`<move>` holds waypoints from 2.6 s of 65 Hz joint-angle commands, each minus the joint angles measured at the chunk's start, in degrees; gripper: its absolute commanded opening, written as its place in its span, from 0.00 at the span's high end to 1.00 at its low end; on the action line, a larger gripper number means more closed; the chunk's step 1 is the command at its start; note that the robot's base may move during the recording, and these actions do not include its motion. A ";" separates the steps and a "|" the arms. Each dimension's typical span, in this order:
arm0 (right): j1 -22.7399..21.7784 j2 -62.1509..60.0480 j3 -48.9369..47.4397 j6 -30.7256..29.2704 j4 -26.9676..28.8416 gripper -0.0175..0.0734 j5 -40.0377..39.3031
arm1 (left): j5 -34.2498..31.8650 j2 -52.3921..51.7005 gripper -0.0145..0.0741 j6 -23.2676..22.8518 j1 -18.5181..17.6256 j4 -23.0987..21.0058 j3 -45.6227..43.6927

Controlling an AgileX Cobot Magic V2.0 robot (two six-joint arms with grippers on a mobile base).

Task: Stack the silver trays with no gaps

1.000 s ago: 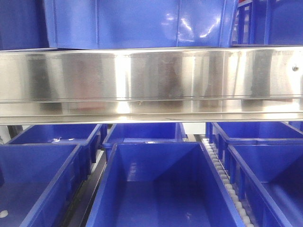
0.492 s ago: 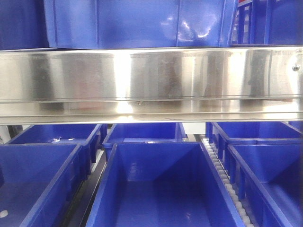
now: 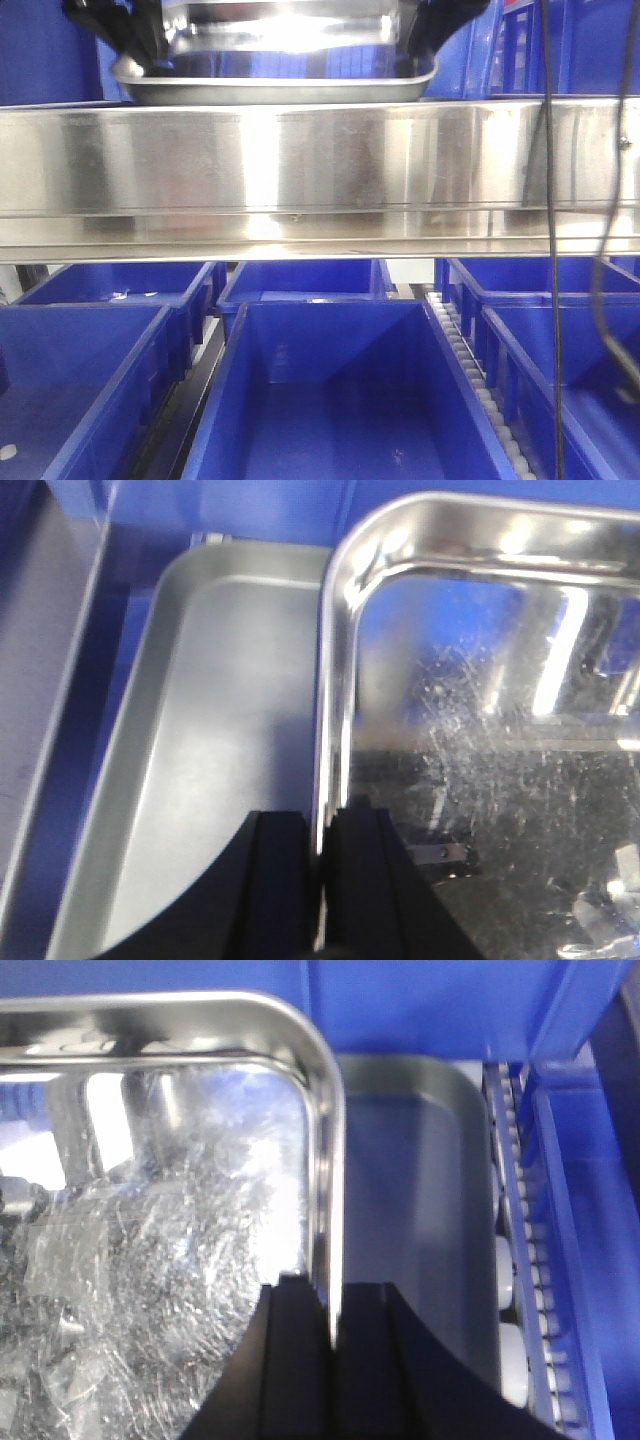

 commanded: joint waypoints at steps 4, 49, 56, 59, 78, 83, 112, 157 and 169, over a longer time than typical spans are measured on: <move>-0.49 -0.44 -0.19 -0.49 -2.20 0.80 1.56 | 0.46 -0.43 0.80 0.09 0.76 2.77 -0.10; -0.49 -5.68 -5.64 -0.60 -3.72 0.59 6.30 | 1.19 -8.44 0.82 0.24 0.65 4.12 -0.10; -0.24 -8.21 -8.25 -1.37 -3.61 0.73 7.80 | 1.11 -12.67 0.83 0.56 0.65 3.16 -0.10; 0.08 -9.39 -8.72 -2.41 -3.51 0.80 8.06 | 0.97 -14.23 0.82 0.56 0.65 2.06 -0.10; 0.17 -15.42 -4.61 -14.07 3.94 0.89 5.95 | -6.87 -22.25 0.83 19.11 0.65 -18.70 7.55; 0.17 -18.34 -0.10 -15.42 3.94 0.89 2.56 | -12.80 -24.76 0.83 20.07 0.65 -21.08 12.81; 0.17 -40.55 35.75 -17.38 3.60 0.89 -28.76 | -41.16 -40.48 0.83 23.12 0.65 -20.52 42.71; 0.17 -68.30 54.75 -17.43 3.33 0.89 -33.29 | -47.28 -72.03 0.83 23.12 0.65 -14.30 63.37; 0.17 -69.68 54.75 -17.43 3.33 0.89 -33.29 | -47.28 -75.70 0.83 23.12 0.65 -14.30 63.37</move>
